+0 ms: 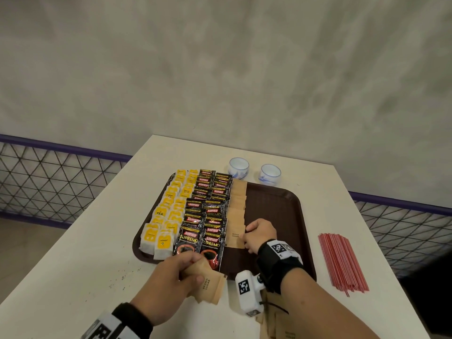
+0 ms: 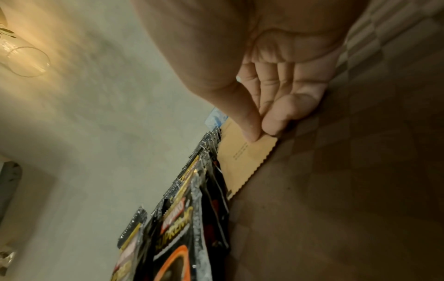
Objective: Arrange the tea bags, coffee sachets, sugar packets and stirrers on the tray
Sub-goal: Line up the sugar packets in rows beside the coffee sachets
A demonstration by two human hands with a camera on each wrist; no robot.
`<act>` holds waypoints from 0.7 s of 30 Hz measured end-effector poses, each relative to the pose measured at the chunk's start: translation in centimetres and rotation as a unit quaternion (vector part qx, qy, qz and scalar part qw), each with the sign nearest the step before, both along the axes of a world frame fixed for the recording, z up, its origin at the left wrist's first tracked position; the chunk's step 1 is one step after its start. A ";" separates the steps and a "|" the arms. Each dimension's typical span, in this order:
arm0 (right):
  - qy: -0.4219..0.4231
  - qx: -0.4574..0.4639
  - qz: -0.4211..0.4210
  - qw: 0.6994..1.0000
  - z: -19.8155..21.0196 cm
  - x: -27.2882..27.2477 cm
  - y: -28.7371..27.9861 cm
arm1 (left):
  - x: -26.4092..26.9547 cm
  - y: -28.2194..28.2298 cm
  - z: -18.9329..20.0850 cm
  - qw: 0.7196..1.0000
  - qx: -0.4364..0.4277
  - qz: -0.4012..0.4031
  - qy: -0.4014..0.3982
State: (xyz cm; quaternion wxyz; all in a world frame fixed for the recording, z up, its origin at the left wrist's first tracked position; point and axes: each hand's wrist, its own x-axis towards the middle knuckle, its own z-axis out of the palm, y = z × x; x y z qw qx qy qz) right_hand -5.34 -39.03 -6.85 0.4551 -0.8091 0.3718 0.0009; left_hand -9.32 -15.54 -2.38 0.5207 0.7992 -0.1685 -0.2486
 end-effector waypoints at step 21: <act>-0.113 0.119 0.308 0.937 5.8 -8.2 2.8 | 0.4 -0.7 0.8 0.997 -0.077 -0.014 0.002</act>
